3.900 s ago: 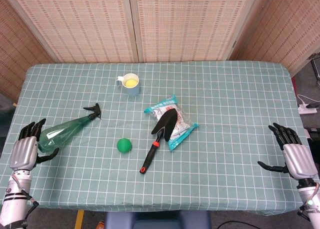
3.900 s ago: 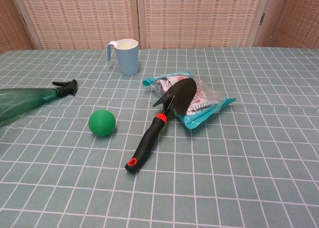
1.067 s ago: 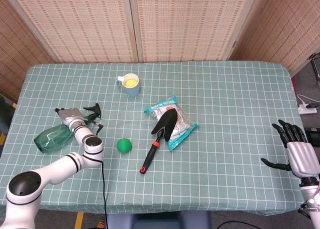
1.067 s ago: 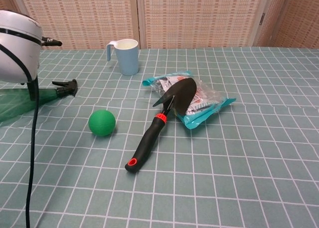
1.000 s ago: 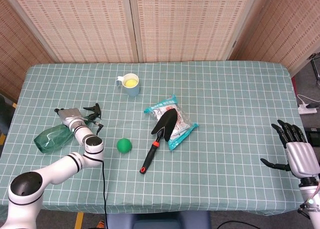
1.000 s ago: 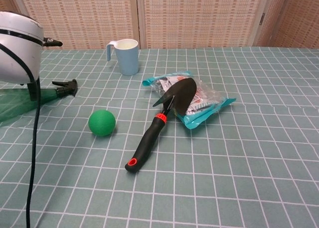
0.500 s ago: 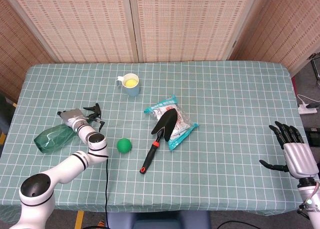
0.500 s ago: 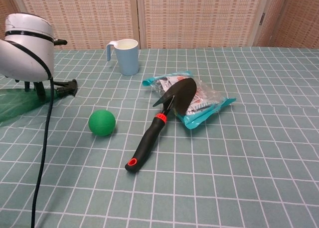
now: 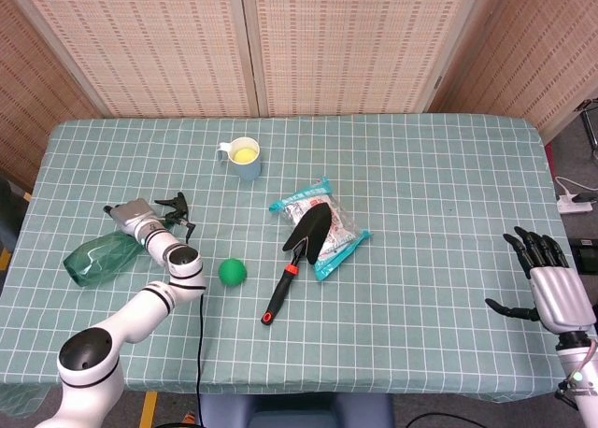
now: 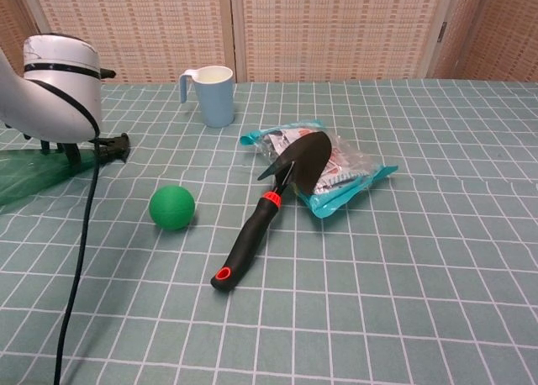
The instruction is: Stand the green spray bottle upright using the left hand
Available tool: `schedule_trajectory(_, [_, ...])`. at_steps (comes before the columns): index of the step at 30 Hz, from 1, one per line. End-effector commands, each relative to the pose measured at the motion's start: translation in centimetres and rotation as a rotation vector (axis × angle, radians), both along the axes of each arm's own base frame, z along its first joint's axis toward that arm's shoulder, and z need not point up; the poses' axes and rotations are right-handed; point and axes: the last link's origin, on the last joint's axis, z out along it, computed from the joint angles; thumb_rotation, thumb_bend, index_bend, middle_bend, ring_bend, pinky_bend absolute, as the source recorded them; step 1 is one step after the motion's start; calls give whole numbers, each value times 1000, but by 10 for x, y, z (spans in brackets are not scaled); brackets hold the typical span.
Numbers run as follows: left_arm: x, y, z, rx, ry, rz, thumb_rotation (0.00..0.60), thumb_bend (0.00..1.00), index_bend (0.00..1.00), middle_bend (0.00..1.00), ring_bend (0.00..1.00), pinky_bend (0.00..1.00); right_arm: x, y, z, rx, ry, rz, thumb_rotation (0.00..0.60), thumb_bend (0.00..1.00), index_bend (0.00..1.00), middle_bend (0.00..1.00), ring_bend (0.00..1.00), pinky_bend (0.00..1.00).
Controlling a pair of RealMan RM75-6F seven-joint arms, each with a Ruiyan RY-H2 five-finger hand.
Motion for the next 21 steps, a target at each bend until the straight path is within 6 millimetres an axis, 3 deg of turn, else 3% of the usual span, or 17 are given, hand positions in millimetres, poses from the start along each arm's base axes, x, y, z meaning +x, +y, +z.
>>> schedule_trajectory(1, [0, 0, -2, -5, 1, -3, 600, 220, 364, 269, 132, 29, 0, 0, 0, 0, 0, 0, 600, 0, 94, 0, 0, 0])
schedule_trajectory(9, [-3, -1, -5, -25, 21, -1, 600, 226, 439, 299, 138, 29, -1, 0, 0, 1, -8, -5, 600, 0, 94, 0, 0, 0])
schedule_trajectory(14, [-3, -1, -7, -43, 24, -2, 600, 239, 435, 314, 140, 29, -1, 0, 0, 4, -11, -6, 600, 0, 94, 0, 0, 0])
schedule_trajectory(21, [-5, -1, -5, -48, 30, -3, 600, 292, 473, 409, 173, 29, -1, 0, 1, 8, -16, -3, 600, 0, 89, 0, 0, 0])
